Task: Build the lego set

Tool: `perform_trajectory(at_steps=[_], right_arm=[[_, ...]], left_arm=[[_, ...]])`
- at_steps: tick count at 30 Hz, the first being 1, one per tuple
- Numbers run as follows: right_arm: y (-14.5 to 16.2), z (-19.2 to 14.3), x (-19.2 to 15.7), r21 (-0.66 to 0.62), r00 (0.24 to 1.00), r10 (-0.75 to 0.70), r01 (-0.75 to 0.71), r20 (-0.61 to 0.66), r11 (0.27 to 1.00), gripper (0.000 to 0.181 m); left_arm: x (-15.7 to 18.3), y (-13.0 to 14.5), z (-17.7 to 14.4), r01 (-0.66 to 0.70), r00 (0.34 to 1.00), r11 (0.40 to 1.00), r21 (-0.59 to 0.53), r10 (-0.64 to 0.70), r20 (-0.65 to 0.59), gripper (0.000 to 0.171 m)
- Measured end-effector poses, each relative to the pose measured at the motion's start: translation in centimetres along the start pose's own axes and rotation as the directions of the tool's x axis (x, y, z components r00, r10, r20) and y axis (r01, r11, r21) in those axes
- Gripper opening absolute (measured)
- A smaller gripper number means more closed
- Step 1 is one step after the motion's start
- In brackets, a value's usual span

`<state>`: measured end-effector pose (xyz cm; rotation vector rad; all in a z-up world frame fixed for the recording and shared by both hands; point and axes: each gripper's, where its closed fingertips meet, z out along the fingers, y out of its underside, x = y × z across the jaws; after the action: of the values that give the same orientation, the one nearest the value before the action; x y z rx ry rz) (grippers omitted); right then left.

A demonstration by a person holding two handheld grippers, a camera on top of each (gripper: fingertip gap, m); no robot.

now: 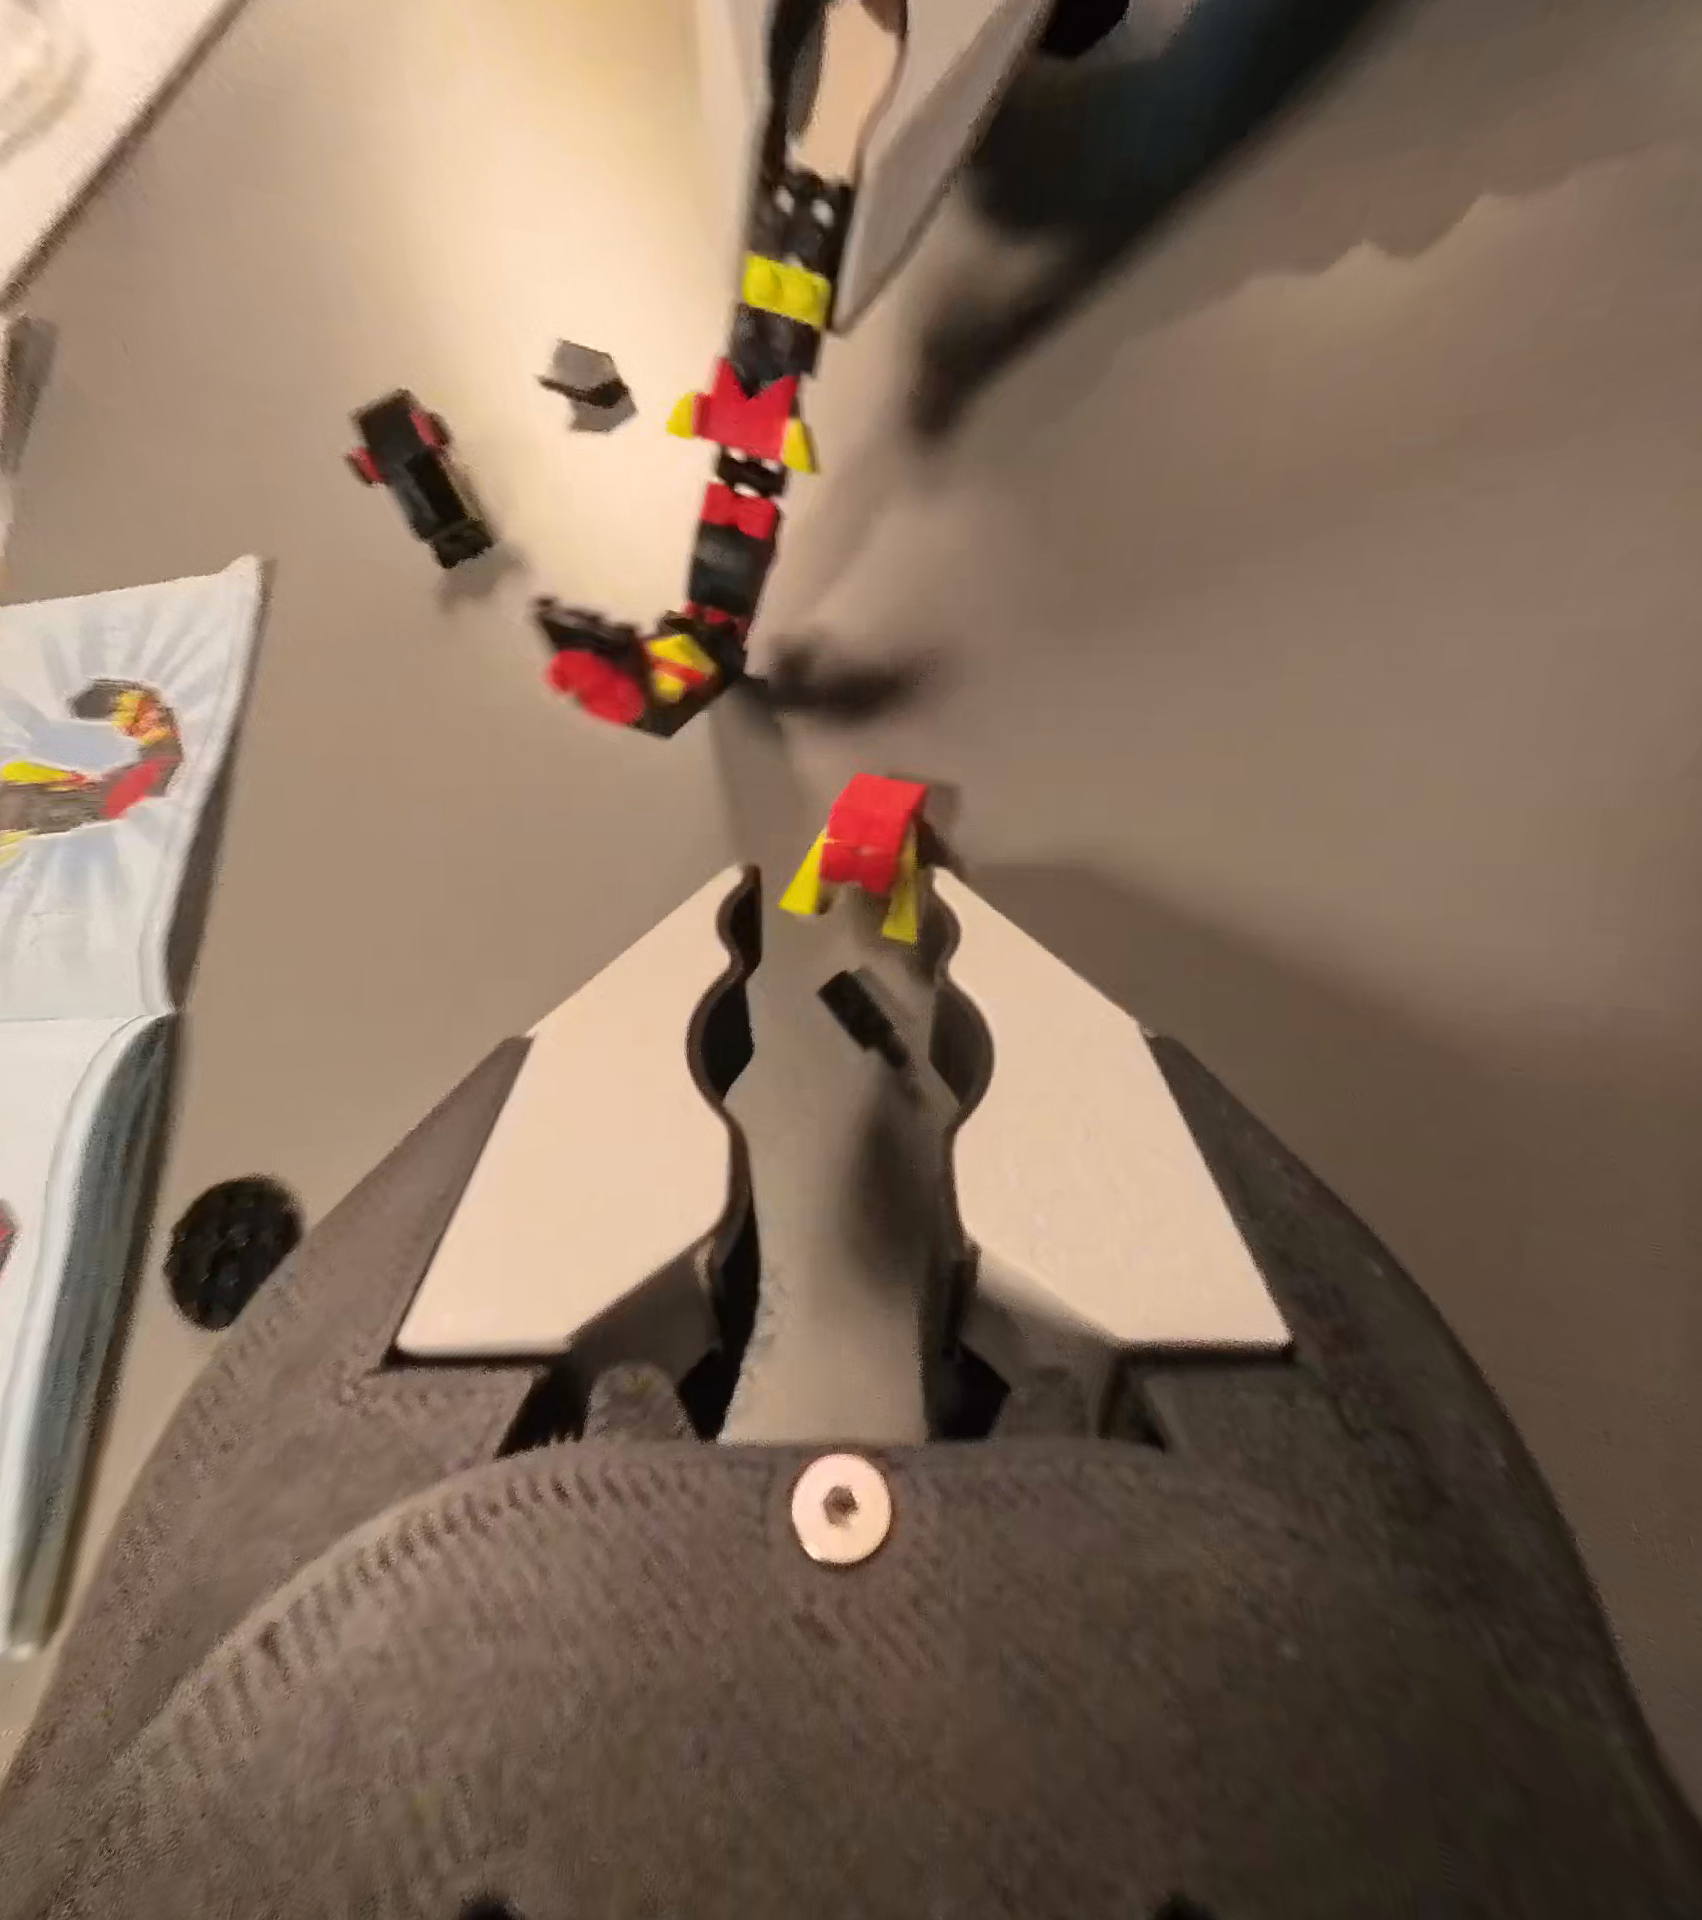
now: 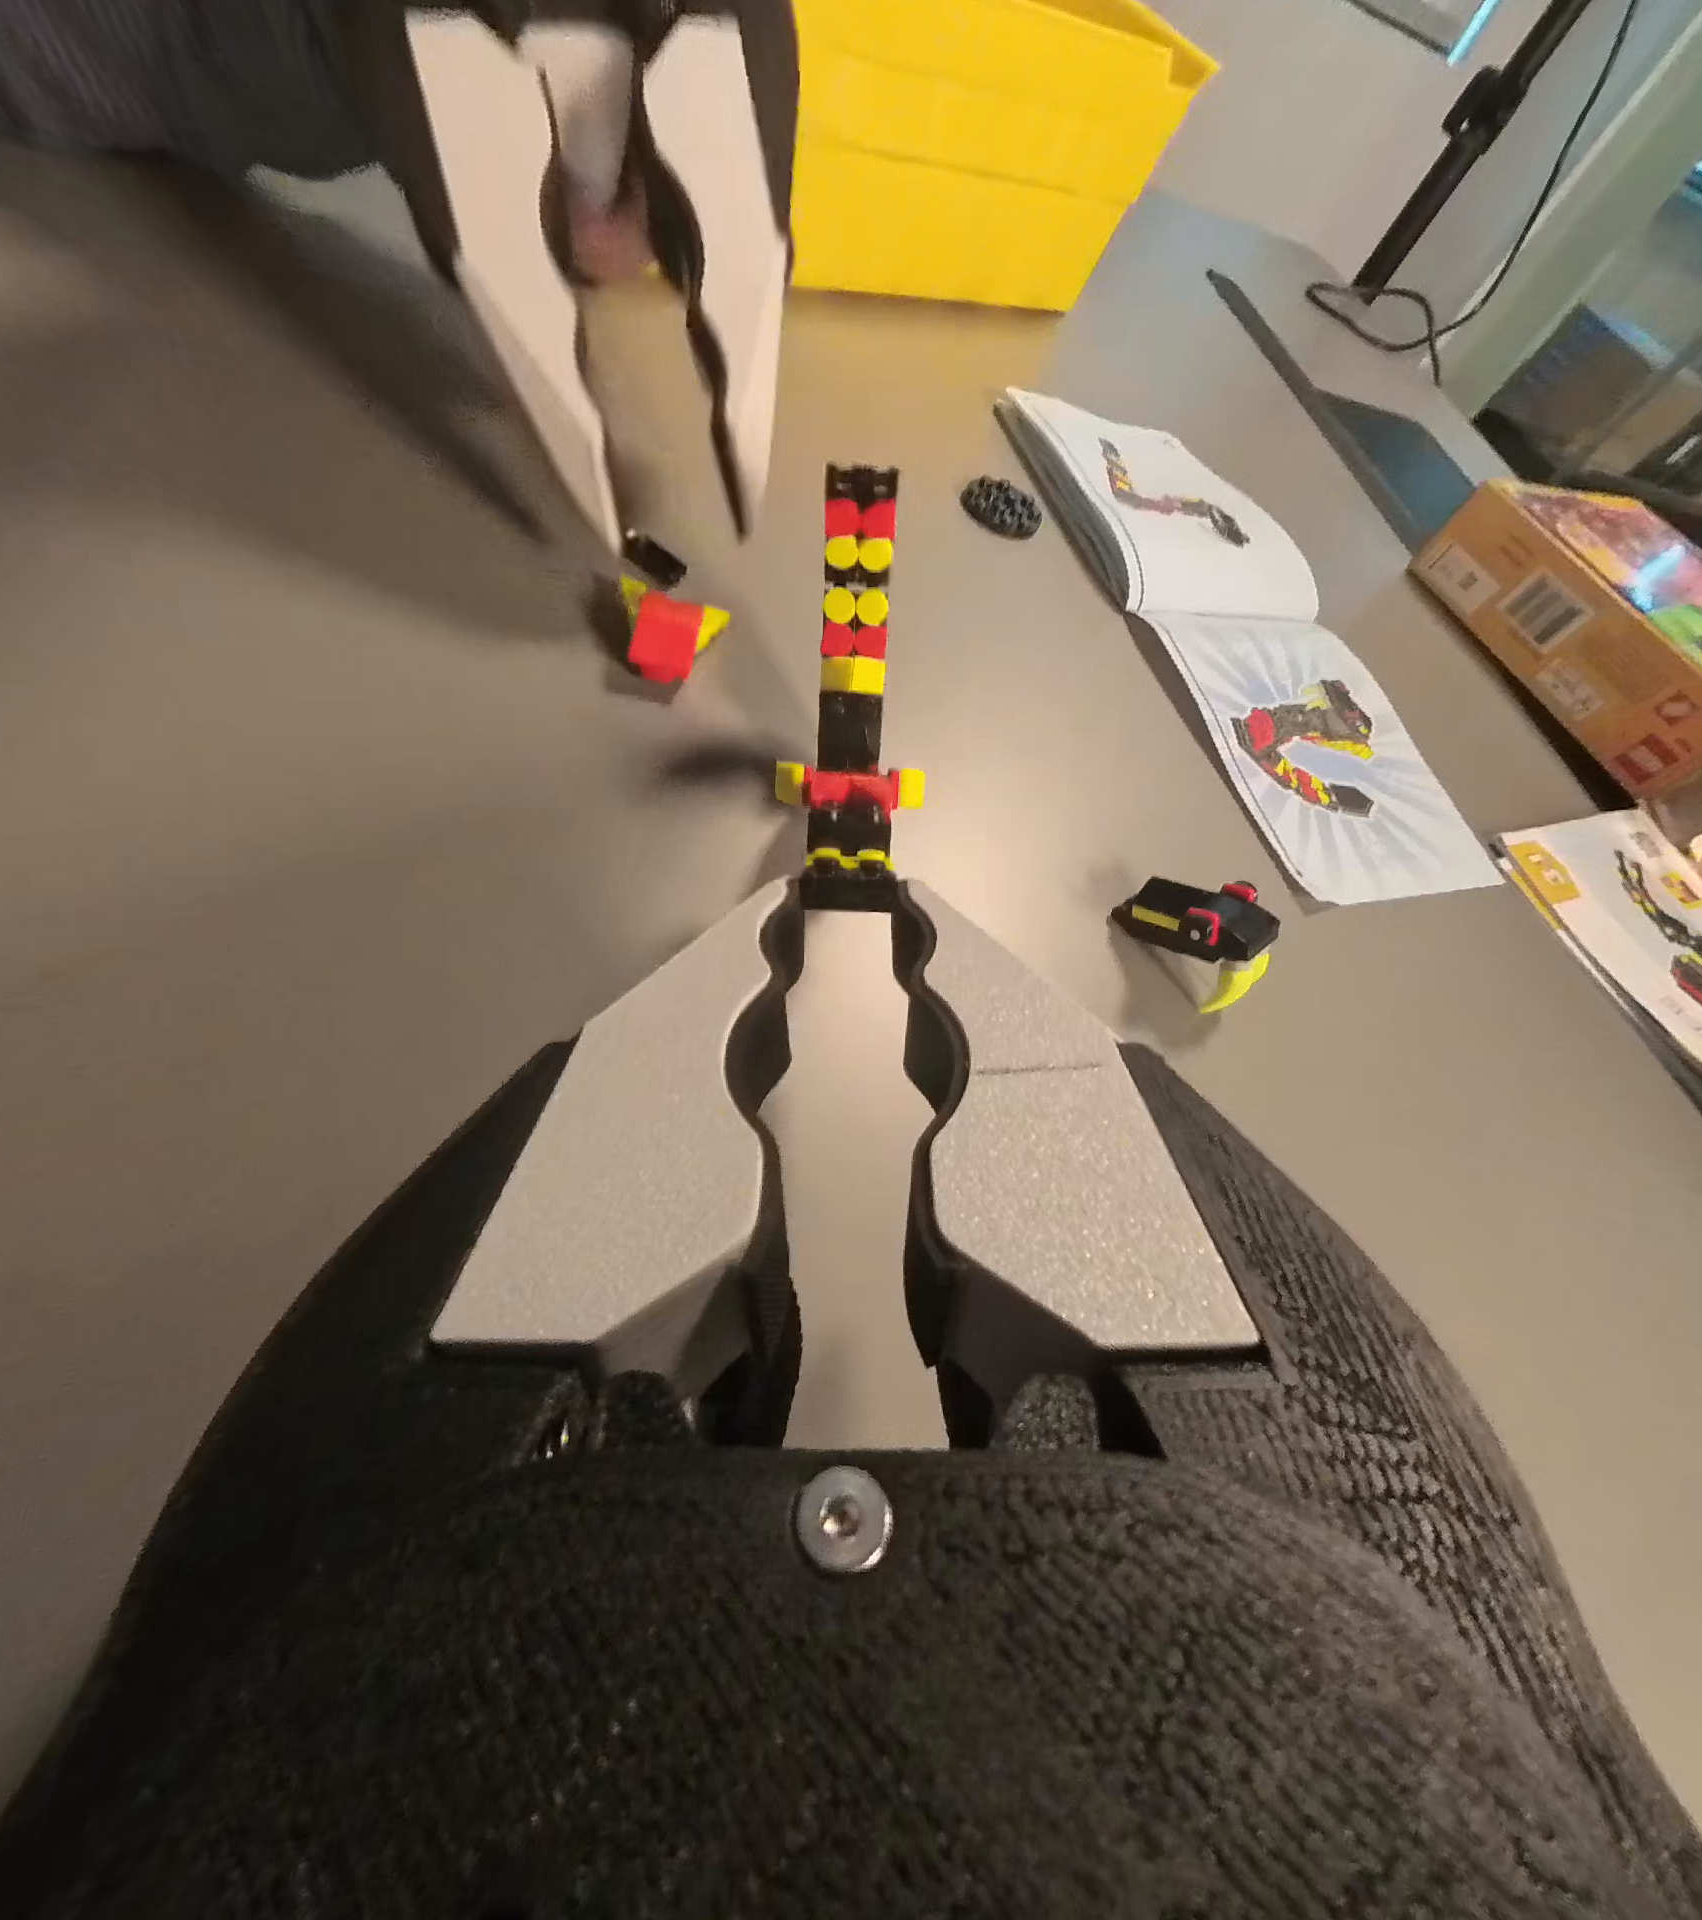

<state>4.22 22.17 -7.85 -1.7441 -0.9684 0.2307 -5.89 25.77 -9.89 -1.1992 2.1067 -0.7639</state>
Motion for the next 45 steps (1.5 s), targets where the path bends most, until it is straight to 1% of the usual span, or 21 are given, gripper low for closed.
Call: perform_trajectory(at_steps=[3, 5, 7, 8, 10, 13, 16, 19, 21, 27, 29, 32, 34, 36, 39, 41, 43, 45], right_arm=[[0.7, -0.1, 0.2, -0.035, 1.000, 0.004, -0.004, 0.008, 0.999, 0.014], [1.3, -0.2, 0.2, -0.068, 1.000, 0.006, -0.005, 0.016, 0.998, 0.015], [1.7, -0.2, 0.3, -0.087, 1.000, 0.004, -0.003, 0.018, 0.996, 0.015], [1.8, -0.1, 0.3, -0.094, 1.000, 0.005, -0.003, 0.018, 0.996, 0.015], [2.2, -0.1, 0.4, -0.115, 1.000, 0.007, -0.005, 0.019, 0.993, 0.015], [2.9, 0.0, 0.6, -0.157, 1.000, 0.005, -0.003, 0.014, 0.988, 0.015], [3.9, 0.1, 0.7, -0.214, 1.000, 0.007, -0.004, 0.015, 0.977, 0.014], [4.1, 0.1, 0.7, -0.229, 0.999, 0.035, -0.031, 0.015, 0.973, 0.014], [4.2, 0.2, 0.9, -0.236, 0.998, 0.061, -0.057, 0.010, 0.970, 0.014], [4.6, 0.1, 1.3, -0.255, 0.988, 0.157, -0.154, -0.006, 0.955, 0.018], [4.7, 0.1, 1.4, -0.258, 0.982, 0.190, -0.185, -0.008, 0.948, 0.019], [4.8, -0.2, 1.3, -0.261, 0.973, 0.232, -0.222, 0.005, 0.940, 0.026], [5.0, -0.6, 1.4, -0.260, 0.974, 0.228, -0.219, 0.002, 0.940, 0.028], [5.1, -0.9, 1.5, -0.257, 0.978, 0.209, -0.203, -0.004, 0.945, 0.028], [4.4, -1.1, 1.7, -0.225, 0.986, 0.166, -0.166, -0.021, 0.960, 0.022], [3.9, -1.2, 1.9, -0.200, 0.990, 0.138, -0.141, -0.030, 0.969, 0.020], [3.6, -1.1, 1.9, -0.182, 0.994, 0.107, -0.112, -0.034, 0.977, 0.017], [3.3, -1.1, 1.7, -0.170, 0.996, 0.077, -0.082, -0.034, 0.982, 0.014]], left_arm=[[-1.5, -1.7, -2.2, 0.034, 0.997, 0.989, 0.145, -0.043, 0.057, 0.029], [-2.3, -3.1, -3.2, 0.042, 0.993, 0.974, 0.221, -0.065, 0.098, 0.034], [-2.4, -4.8, -3.5, 0.019, 0.990, 0.959, 0.282, -0.056, 0.126, 0.038], [-2.0, -5.9, -3.3, 0.009, 0.992, 0.950, 0.311, -0.047, 0.116, 0.040], [-1.3, -7.7, -2.4, -0.007, 0.996, 0.943, 0.332, -0.024, 0.090, 0.046], [-0.5, -9.5, -0.6, -0.049, 0.997, 0.945, 0.325, 0.025, 0.078, 0.051], [-0.8, -9.8, 0.4, -0.108, 0.987, 0.946, 0.305, 0.066, 0.145, 0.050], [-1.1, -9.6, 0.4, -0.126, 0.978, 0.948, 0.291, 0.069, 0.196, 0.049], [-1.2, -10.0, 0.2, -0.135, 0.973, 0.948, 0.289, 0.072, 0.221, 0.049], [0.3, -11.6, 0.6, -0.173, 0.967, 0.931, 0.320, 0.098, 0.236, 0.047], [1.2, -11.7, 1.3, -0.184, 0.969, 0.933, 0.311, 0.118, 0.219, 0.045], [1.8, -11.2, 2.4, -0.207, 0.963, 0.943, 0.259, 0.150, 0.225, 0.045], [1.7, -10.9, 2.6, -0.232, 0.952, 0.945, 0.230, 0.172, 0.254, 0.044], [1.6, -10.9, 2.4, -0.240, 0.946, 0.944, 0.226, 0.176, 0.272, 0.043], [0.9, -11.0, 2.2, -0.190, 0.957, 0.954, 0.233, 0.127, 0.261, 0.042], [0.3, -10.6, 2.7, -0.123, 0.975, 0.969, 0.213, 0.078, 0.210, 0.037], [-0.4, -9.9, 4.1, -0.042, 0.989, 0.986, 0.159, 0.018, 0.150, 0.035], [-0.7, -9.1, 5.8, 0.041, 0.996, 0.996, 0.074, -0.047, 0.076, 0.039]])
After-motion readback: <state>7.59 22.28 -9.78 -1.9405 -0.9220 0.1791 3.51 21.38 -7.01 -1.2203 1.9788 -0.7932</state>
